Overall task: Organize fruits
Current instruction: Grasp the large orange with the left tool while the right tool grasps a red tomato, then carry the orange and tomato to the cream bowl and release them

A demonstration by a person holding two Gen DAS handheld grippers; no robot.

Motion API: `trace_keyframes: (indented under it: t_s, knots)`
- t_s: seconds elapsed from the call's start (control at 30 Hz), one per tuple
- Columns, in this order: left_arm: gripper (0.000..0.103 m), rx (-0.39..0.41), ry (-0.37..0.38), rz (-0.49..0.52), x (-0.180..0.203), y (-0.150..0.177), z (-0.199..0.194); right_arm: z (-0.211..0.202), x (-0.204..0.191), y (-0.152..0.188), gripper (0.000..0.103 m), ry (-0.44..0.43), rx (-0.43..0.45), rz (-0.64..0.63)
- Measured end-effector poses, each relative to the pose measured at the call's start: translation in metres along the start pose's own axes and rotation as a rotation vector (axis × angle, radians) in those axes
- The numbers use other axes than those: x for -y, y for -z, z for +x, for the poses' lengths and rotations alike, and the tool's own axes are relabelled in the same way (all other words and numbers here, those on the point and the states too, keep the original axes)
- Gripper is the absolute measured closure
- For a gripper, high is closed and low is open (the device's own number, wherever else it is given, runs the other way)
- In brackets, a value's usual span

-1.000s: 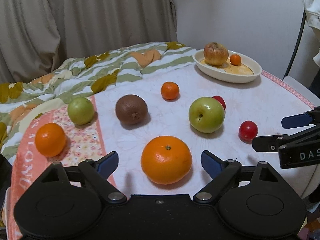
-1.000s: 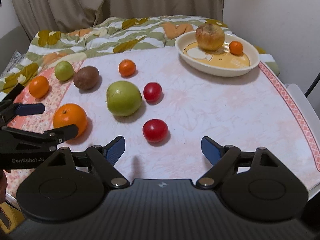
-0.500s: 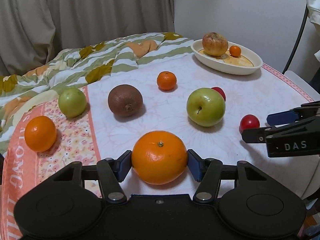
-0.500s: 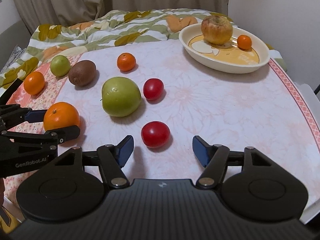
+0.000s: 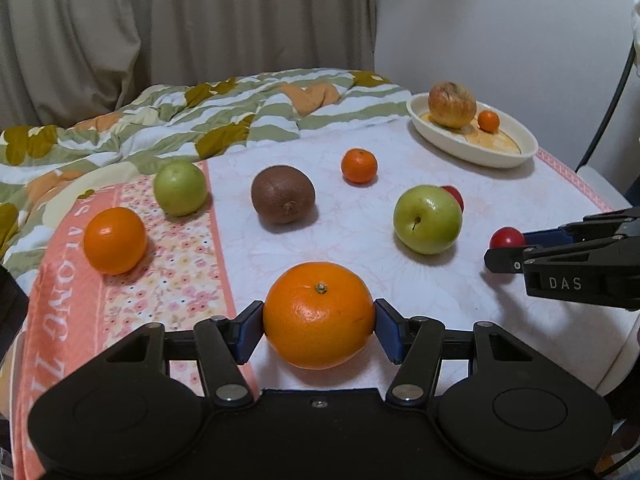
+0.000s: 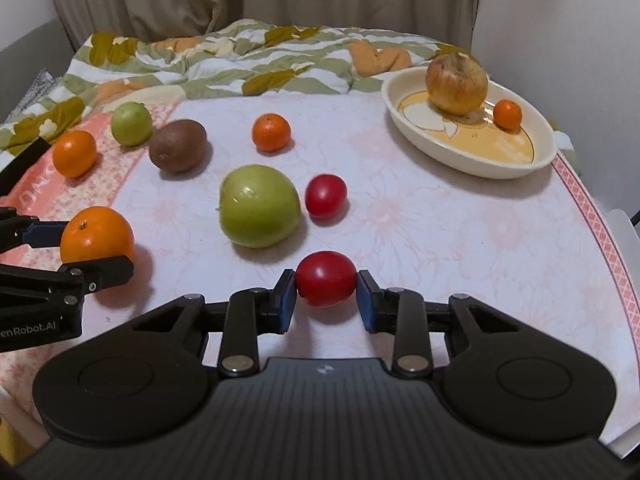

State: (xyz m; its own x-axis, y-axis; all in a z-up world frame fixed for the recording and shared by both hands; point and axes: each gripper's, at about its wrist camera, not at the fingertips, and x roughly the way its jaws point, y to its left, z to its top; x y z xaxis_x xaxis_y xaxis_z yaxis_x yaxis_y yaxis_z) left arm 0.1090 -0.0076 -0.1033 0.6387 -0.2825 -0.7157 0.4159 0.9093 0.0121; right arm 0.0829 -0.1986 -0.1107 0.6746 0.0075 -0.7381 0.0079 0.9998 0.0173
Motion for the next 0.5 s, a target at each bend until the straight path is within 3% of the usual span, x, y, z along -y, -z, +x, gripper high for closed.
trace_keyframes:
  t_s: [0.5]
  knots:
    - [0.04,0.074,0.003,-0.072,0.008,-0.031,-0.055,-0.059,0.014,-0.022,0.056,0.036,0.027,0.032]
